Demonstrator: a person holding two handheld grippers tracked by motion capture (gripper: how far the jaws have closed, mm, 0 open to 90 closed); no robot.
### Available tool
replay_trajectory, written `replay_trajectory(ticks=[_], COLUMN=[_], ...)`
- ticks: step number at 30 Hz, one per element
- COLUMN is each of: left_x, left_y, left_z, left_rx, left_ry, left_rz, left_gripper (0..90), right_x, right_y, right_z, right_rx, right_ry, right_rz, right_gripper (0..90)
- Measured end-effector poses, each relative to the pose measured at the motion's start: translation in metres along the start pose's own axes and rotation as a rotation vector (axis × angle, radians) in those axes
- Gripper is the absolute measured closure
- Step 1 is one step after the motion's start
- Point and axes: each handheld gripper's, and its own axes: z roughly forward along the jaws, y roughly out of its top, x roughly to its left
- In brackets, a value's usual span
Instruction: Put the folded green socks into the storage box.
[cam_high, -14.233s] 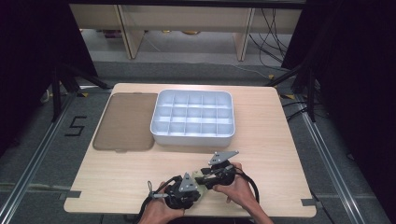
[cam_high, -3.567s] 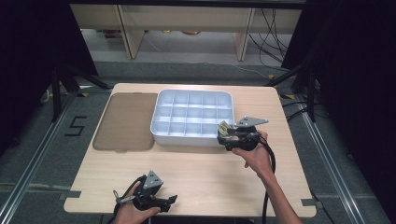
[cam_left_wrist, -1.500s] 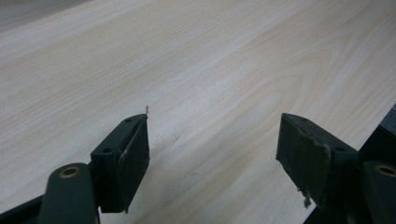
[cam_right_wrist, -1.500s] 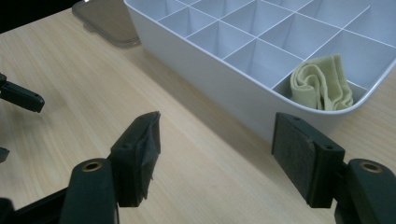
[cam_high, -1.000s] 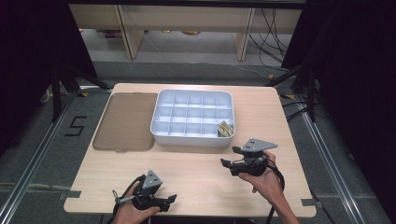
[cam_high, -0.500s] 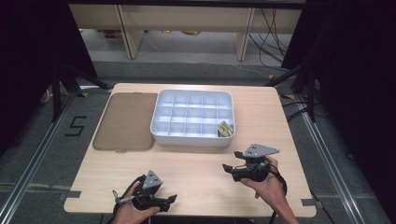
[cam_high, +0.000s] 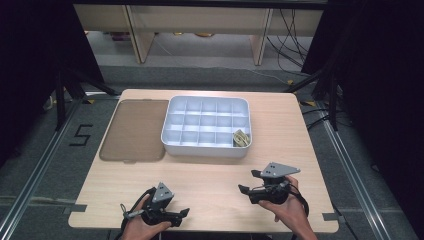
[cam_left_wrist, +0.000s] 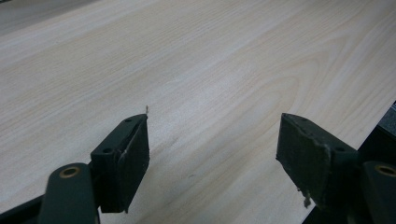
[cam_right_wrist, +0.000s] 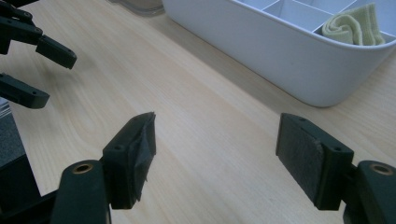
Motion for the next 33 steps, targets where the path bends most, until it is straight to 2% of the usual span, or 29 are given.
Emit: replay_trajectory(ticks=[2,3,6,10,11,14,16,21,27,28,32,33], left_x=[0.000,0.000,0.000,0.000,0.000,0.000,0.000,0.000,-0.001,-0.001,-0.001,-0.001], left_y=[0.000,0.000,0.000,0.000,0.000,0.000,0.000,0.000,0.000,0.000,0.000,0.000], left_z=[0.000,0.000,0.000,0.001,0.000,-0.001,-0.001,-0.001,-0.001,0.000,0.000,0.000], left_rx=[0.000,0.001,0.002,0.000,0.003,0.008,0.005,0.011,0.001,0.000,0.000,0.002], left_ry=[0.000,-0.004,-0.001,0.003,-0.013,-0.010,-0.011,-0.012,-0.005,-0.004,-0.004,-0.001], left_rz=[0.002,-0.002,0.003,0.000,0.003,0.014,0.006,0.014,0.020,0.009,0.004,0.014], left_gripper=[25.0,25.0,25.0,25.0,25.0,25.0,25.0,25.0,25.0,24.9,25.0,24.9], right_x=[0.000,0.002,0.002,0.004,0.003,0.005,0.004,0.006,0.007,0.007,0.009,0.010], right_y=[-0.002,-0.003,-0.007,-0.012,-0.013,-0.015,-0.017,-0.025,-0.035,-0.036,-0.038,-0.039], right_z=[0.000,-0.001,0.001,0.001,0.002,0.001,0.001,0.001,0.002,0.002,0.000,-0.002], right_rx=[-0.007,0.003,0.004,0.026,0.023,0.025,0.030,0.033,0.069,0.063,0.065,0.060], right_ry=[-0.006,-0.001,0.004,0.002,0.004,0.005,0.012,-0.002,0.003,-0.008,0.012,-0.006], right_rz=[-0.017,0.003,-0.008,0.009,-0.007,0.006,-0.009,-0.002,0.015,0.007,0.014,0.010], right_gripper=[29.3,29.2,29.0,28.5,28.3,27.9,27.2,25.3,22.5,22.2,21.1,20.8])
